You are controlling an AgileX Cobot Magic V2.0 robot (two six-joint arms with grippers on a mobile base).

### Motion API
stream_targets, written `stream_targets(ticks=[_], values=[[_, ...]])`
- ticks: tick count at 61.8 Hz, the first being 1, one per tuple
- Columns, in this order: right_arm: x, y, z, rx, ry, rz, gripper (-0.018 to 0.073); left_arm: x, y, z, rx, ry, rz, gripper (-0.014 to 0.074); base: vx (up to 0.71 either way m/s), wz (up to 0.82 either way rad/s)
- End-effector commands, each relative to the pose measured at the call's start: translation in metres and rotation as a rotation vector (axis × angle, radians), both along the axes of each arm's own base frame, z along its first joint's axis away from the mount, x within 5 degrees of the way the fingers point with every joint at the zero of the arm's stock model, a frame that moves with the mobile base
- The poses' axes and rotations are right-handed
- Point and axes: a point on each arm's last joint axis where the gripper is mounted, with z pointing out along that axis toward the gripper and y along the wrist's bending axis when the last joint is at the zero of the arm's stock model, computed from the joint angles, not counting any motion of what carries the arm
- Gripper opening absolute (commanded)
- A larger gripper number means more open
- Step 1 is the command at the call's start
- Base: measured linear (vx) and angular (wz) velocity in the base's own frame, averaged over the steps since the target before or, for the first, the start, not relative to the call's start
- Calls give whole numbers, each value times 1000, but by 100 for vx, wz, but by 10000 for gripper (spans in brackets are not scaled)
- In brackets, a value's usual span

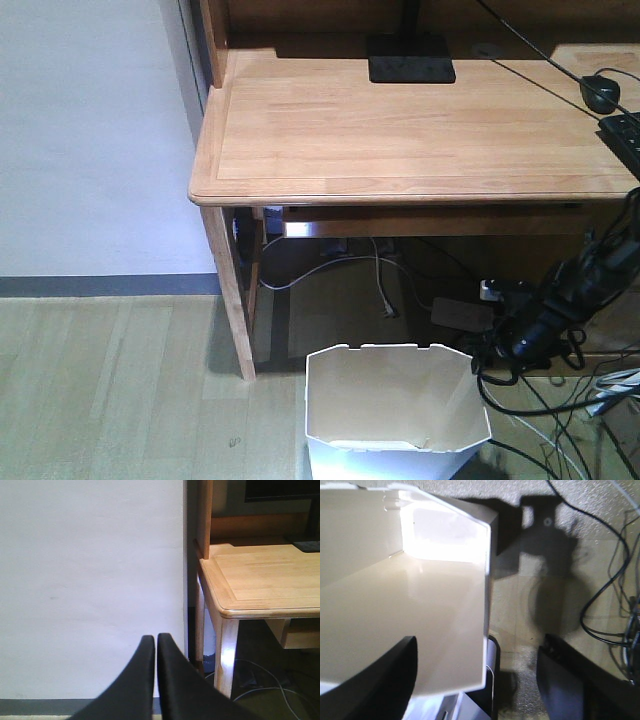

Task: Move trash bin to bedside with robot
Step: 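Lower the right gripper to the rim of the white trash bin, then close the right gripper on the bin rim and lift it slightly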

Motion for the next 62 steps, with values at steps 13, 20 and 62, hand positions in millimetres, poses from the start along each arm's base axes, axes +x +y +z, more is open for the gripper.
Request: stream_targets(ticks=[13,20,62], values=[[23,1,-41,27,-9,-1,498,0,0,1,0,-67,-1,-6,0,0],[24,1,-62,34,8,-10,498,0,0,1,0,-67,-1,-6,0,0],[40,5,-91,118,44,10,-12,0,0,1,0,-67,-1,-6,0,0]])
